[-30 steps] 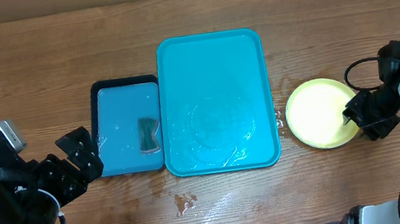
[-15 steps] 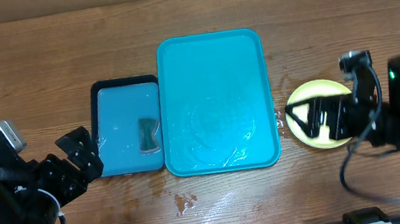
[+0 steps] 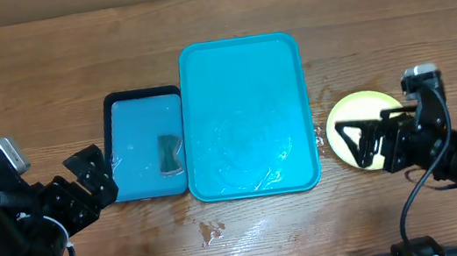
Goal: Clean dirty plates on tray and stack at the side
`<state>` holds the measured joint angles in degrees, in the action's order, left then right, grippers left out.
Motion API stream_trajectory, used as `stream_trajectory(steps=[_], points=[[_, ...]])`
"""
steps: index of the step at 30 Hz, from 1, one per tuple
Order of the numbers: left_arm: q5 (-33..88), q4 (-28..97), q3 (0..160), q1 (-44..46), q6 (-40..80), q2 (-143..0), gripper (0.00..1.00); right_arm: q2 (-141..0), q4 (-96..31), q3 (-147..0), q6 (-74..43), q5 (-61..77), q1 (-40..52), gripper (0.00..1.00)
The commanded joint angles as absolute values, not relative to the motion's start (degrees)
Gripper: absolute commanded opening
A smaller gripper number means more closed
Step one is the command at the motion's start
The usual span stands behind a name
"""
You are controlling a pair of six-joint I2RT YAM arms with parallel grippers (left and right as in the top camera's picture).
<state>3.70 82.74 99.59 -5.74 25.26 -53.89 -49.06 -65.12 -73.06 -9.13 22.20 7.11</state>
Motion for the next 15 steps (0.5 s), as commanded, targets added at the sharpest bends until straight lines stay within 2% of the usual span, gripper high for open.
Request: stream_trajectory(steps=[1,7,15], points=[[4.08,82.52,99.85,-6.02,24.4,-53.98,1.0,-42.92,-57.28,-67.68,-8.45,12.51,7.44,1.0],[4.08,82.52,99.85,-6.02,24.4,-53.98,1.0,-26.96,-40.53,-49.82,-8.47,8.97,7.38,1.0],[4.08,82.52,99.85,-6.02,24.43,-53.98,1.0,-11.86,-34.65,-28.73,-8.49,8.99,7.29,1.0]])
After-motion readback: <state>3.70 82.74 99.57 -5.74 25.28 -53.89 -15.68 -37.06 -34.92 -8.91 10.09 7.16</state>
